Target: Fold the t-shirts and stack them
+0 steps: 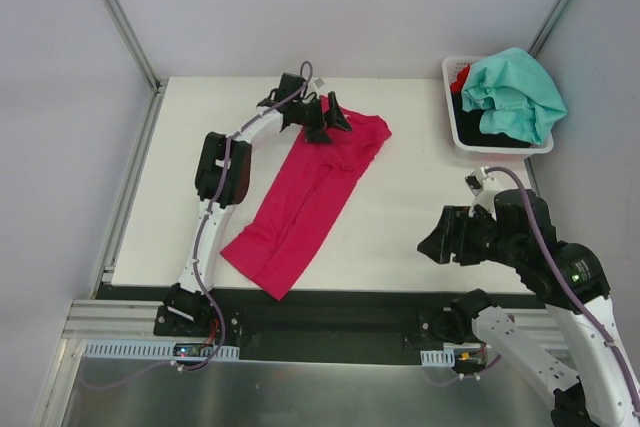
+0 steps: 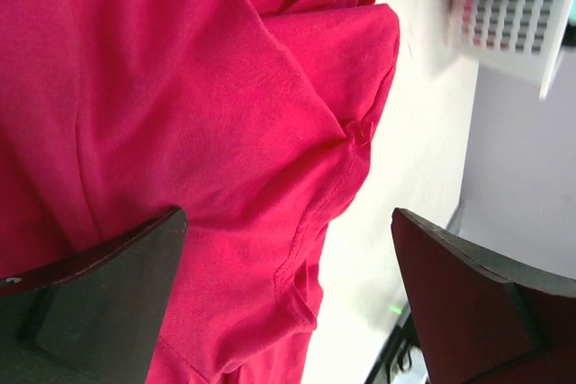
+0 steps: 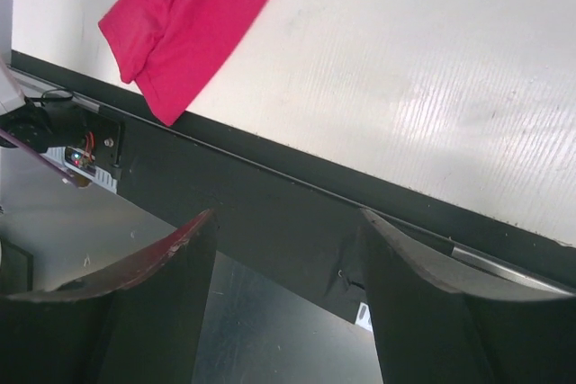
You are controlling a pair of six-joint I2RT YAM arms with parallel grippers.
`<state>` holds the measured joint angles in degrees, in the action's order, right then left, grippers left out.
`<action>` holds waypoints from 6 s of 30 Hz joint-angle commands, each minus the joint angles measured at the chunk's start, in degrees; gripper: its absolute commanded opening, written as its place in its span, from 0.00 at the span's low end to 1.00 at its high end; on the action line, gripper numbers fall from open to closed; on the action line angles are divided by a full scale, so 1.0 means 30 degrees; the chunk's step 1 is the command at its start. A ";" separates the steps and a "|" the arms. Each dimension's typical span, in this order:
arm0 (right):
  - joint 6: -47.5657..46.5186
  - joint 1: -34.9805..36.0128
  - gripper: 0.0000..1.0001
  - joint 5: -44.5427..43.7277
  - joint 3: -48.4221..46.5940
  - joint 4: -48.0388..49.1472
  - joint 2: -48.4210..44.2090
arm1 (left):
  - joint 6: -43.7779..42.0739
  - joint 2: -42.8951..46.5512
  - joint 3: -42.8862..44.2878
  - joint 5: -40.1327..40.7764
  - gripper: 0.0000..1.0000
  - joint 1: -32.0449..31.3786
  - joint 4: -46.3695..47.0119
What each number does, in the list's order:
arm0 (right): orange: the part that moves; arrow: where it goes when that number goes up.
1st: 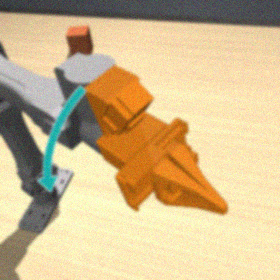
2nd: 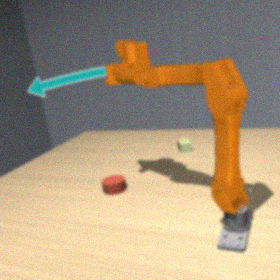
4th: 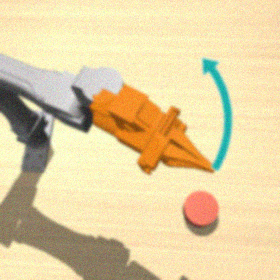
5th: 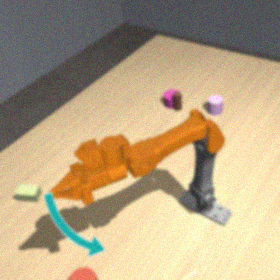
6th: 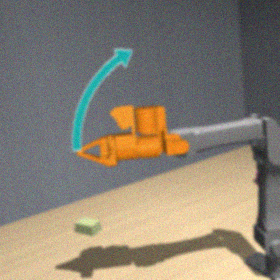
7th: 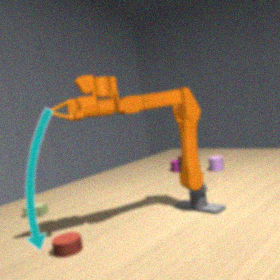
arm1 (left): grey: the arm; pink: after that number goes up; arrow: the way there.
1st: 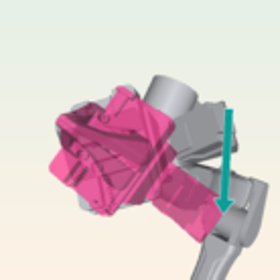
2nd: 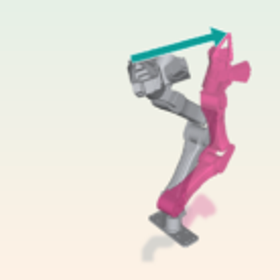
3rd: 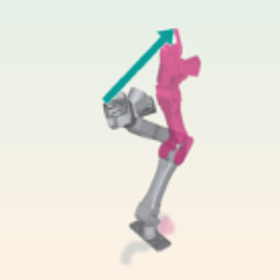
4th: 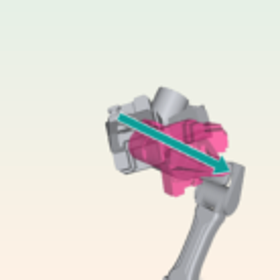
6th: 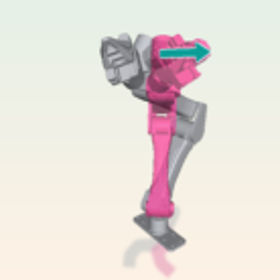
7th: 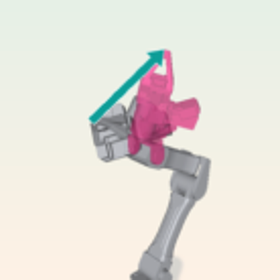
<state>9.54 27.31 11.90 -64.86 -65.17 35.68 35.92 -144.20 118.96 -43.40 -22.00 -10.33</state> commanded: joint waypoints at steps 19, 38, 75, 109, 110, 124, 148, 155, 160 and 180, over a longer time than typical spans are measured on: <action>-0.0748 0.5858 0.68 0.3358 -0.2690 0.9652 1.3670 | -0.2159 0.3622 0.2156 0.3595 0.99 0.3641 -0.4291; 0.0012 1.2223 0.67 0.5584 -0.5714 1.3750 2.2147 | -0.3538 0.2310 0.4058 0.1784 0.99 0.4198 -0.5552; -0.3150 1.2401 0.68 1.0126 -0.6209 1.6889 2.6161 | -0.3156 -0.0009 0.3180 -0.1501 0.99 0.3817 -0.4058; -0.3239 1.1082 0.70 0.6521 -0.3727 1.3666 2.8684 | -0.3361 0.0079 0.3004 -0.0827 0.99 0.3935 -0.3941; -0.3239 1.1111 0.70 0.6376 -0.3548 1.3666 2.8508 | -0.3361 0.0050 0.3062 -0.0827 0.99 0.3935 -0.3969; -0.1306 1.3160 0.70 0.5848 -0.1086 1.4193 2.7247 | -0.3478 -0.0009 0.3121 0.0051 0.99 0.3964 -0.3941; -0.1803 1.3162 0.71 0.3973 -0.2226 1.1675 2.4935 | -0.3712 0.0840 0.3646 0.1076 0.99 0.4110 -0.4494; -0.2534 1.2870 0.73 0.2366 -0.6263 0.7788 2.3090 | -0.4152 0.0810 0.4997 0.2657 0.99 0.4227 -0.6546; -0.3672 1.1671 0.74 -0.0094 -1.0425 0.4879 2.2298 | -0.4121 0.1950 0.3887 0.4878 0.99 0.4491 -0.6811; -0.4792 0.2531 0.73 -0.0394 -0.9463 0.9591 2.5751 | -0.5237 0.5264 -0.0419 1.1509 0.99 0.4813 -0.6870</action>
<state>-3.75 37.58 9.06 -89.17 -38.33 111.59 21.41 -132.20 121.03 -10.74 -8.29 -30.59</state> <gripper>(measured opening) 0.734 0.992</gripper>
